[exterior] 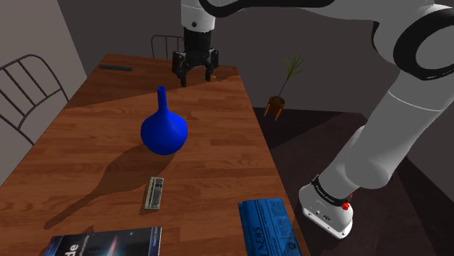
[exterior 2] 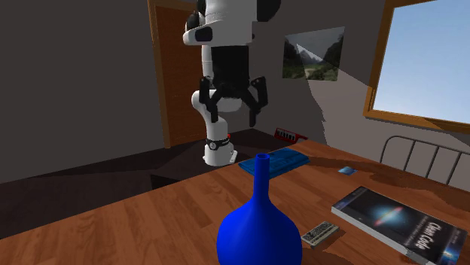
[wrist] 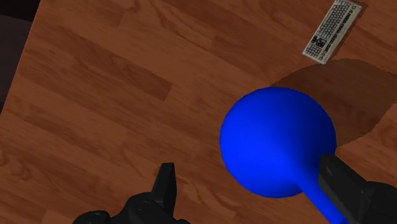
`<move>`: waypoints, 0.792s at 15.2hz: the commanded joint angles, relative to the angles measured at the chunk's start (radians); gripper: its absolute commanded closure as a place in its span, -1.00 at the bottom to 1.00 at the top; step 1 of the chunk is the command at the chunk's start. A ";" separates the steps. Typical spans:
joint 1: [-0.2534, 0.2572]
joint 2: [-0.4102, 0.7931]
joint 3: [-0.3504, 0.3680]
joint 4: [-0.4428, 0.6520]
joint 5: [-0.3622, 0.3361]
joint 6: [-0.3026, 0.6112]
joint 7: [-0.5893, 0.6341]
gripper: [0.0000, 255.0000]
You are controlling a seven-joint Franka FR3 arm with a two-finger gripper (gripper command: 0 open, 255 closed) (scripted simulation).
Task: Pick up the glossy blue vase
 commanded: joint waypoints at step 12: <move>0.142 0.392 0.014 0.451 -0.146 -0.071 0.134 -1.00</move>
